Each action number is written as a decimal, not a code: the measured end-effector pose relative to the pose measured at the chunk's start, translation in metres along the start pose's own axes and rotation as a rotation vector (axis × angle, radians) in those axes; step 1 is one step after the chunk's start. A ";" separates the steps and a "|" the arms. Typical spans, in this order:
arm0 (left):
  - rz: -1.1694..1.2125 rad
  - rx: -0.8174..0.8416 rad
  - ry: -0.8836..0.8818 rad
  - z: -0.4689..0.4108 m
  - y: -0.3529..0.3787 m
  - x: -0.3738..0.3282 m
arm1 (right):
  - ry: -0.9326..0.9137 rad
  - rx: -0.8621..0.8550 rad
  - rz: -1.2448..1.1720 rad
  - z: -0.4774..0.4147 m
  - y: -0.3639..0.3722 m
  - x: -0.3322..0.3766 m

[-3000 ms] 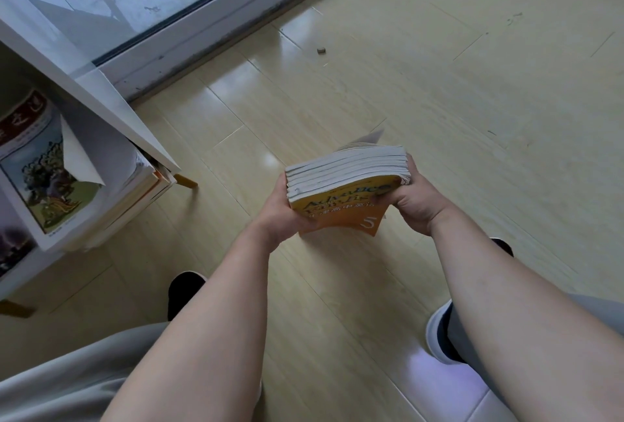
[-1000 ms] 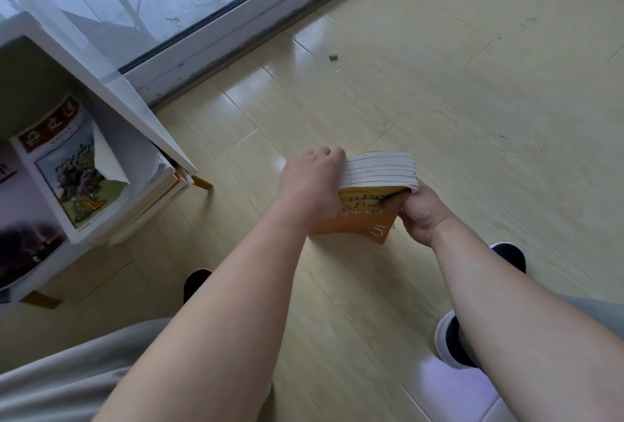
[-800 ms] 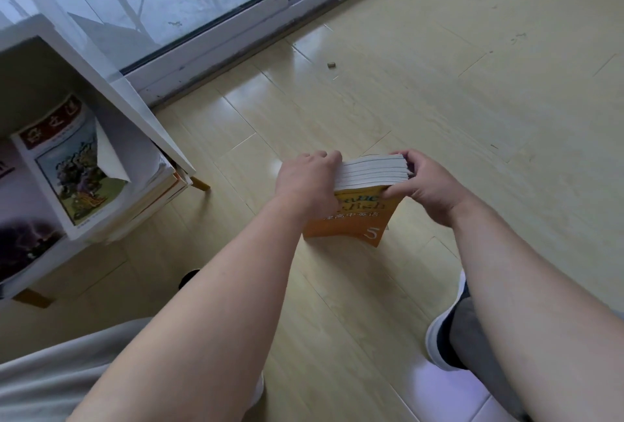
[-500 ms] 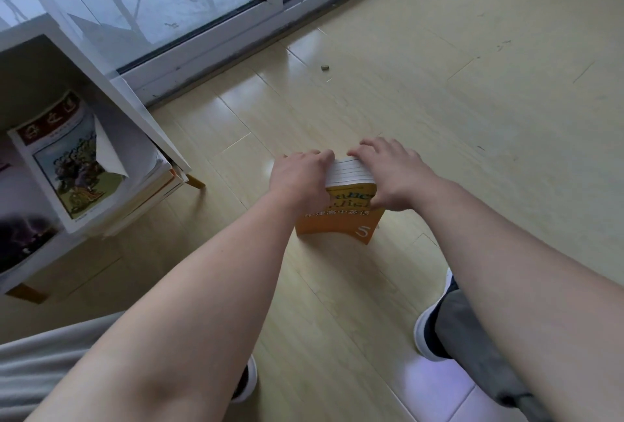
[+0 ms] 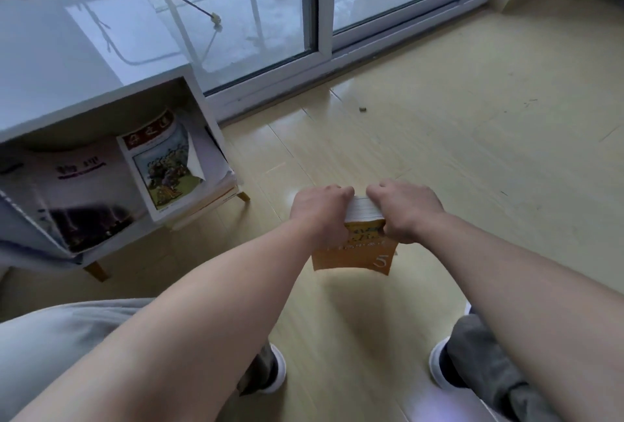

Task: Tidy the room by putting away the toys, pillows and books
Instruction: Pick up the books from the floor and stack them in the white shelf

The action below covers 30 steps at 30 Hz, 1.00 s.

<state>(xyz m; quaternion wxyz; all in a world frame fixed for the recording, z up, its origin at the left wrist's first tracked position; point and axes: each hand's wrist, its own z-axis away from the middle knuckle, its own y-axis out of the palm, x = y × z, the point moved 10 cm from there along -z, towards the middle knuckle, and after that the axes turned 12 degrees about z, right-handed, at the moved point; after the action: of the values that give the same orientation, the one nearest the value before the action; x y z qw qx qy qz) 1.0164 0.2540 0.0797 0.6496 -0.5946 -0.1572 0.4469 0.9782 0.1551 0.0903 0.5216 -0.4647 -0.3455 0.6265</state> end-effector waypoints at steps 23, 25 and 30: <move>0.046 -0.355 -0.410 0.316 -0.208 0.193 | -0.370 -0.169 0.030 0.063 -0.239 0.315; 0.084 -0.381 -0.476 0.322 -0.212 0.206 | -0.383 -0.176 0.031 0.057 -0.248 0.324; 0.244 -0.437 -0.720 0.341 -0.205 0.243 | -0.316 -0.209 -0.020 0.033 -0.262 0.337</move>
<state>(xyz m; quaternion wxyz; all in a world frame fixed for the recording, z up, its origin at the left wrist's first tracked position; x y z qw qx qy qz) 0.9805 0.6781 0.2703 0.3548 -0.5386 -0.3930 0.6555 1.0259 0.5421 0.2668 0.4158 -0.4086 -0.4911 0.6472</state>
